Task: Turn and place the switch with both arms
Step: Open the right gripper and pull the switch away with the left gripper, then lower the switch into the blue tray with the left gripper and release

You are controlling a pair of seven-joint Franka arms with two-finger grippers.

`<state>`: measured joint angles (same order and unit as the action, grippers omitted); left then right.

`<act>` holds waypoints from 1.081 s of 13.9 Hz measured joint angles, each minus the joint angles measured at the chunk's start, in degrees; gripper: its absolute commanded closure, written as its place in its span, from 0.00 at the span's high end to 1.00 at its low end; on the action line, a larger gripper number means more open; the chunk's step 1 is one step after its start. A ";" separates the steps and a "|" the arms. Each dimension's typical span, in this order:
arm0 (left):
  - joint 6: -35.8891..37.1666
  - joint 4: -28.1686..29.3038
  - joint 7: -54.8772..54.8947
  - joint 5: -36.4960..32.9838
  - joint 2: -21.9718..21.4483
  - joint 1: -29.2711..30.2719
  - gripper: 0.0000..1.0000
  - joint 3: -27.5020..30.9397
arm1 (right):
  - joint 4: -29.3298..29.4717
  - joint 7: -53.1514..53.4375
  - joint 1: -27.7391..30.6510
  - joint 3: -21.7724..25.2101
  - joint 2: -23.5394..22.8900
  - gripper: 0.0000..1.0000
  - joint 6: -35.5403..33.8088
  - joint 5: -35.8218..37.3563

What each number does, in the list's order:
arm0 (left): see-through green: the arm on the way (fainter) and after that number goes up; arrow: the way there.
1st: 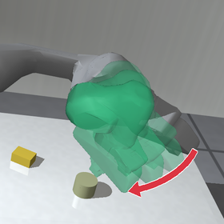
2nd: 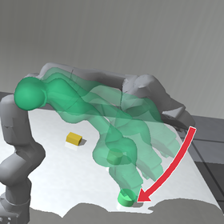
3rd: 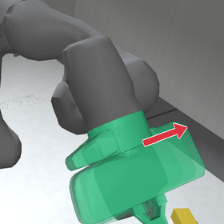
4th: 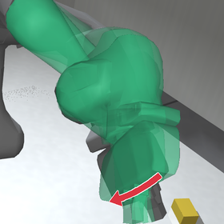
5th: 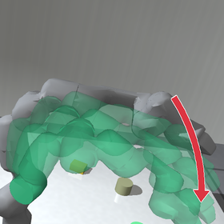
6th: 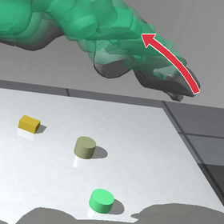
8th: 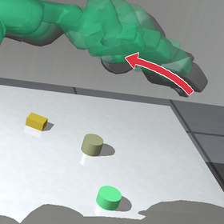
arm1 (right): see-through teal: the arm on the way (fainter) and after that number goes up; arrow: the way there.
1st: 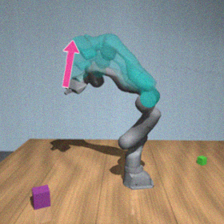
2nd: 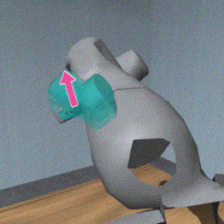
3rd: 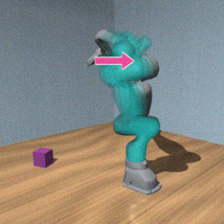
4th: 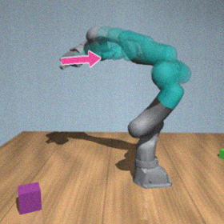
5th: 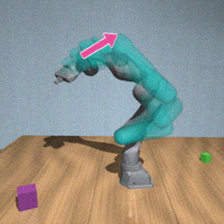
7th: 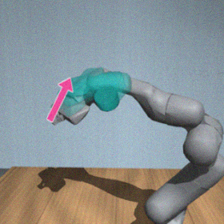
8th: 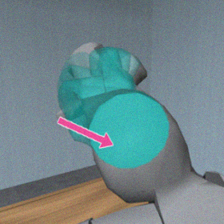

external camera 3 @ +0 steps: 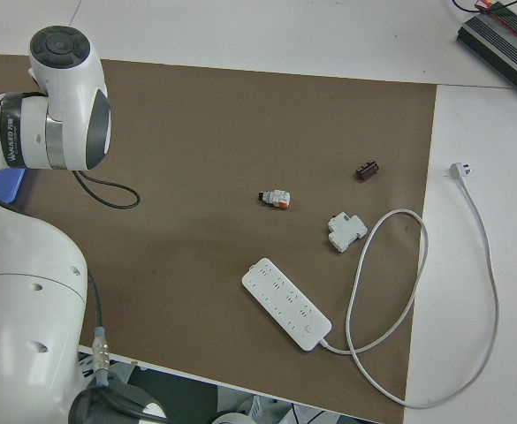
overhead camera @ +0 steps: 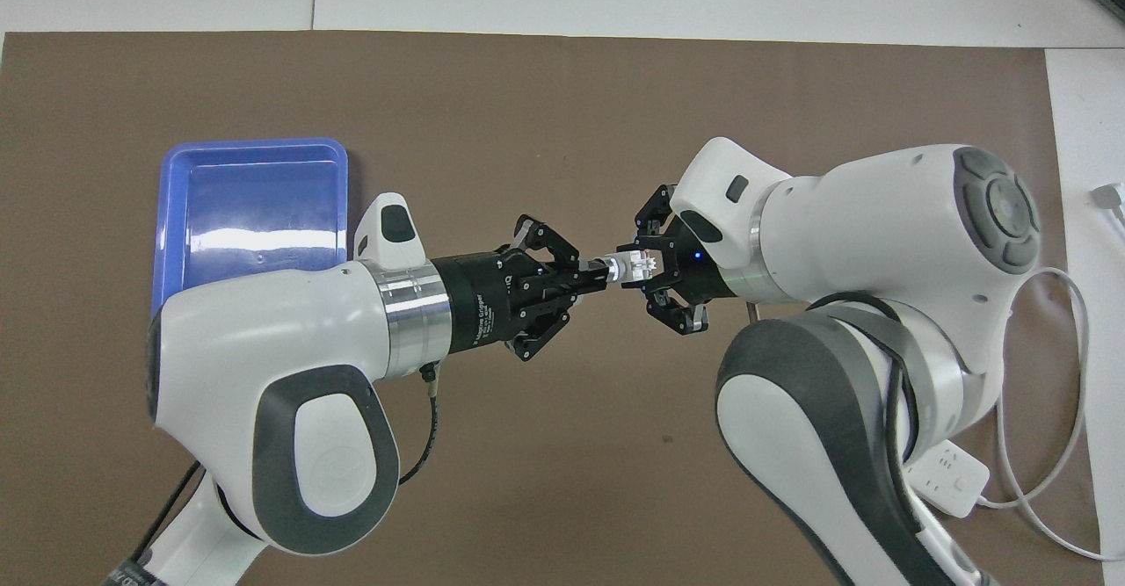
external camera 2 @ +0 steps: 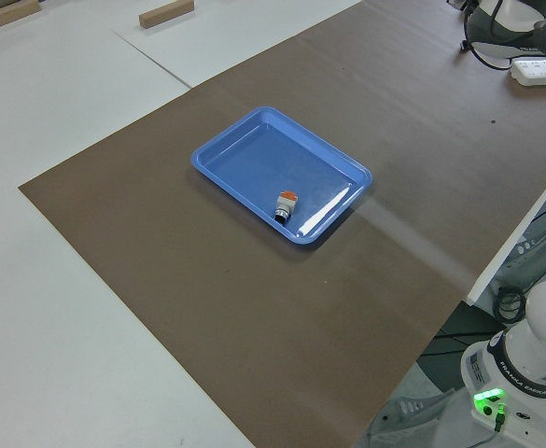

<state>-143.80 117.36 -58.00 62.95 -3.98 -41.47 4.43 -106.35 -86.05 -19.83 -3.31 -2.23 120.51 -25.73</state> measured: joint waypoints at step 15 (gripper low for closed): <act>6.63 -0.58 2.73 -31.20 0.75 0.99 0.00 0.96 | 0.70 -0.03 3.55 0.76 2.52 1.00 -6.08 1.91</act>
<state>-137.17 116.78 -55.26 31.75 -3.24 -40.48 5.38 -105.64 -86.08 -16.27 -2.55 0.29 114.43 -23.82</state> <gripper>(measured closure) 0.903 0.000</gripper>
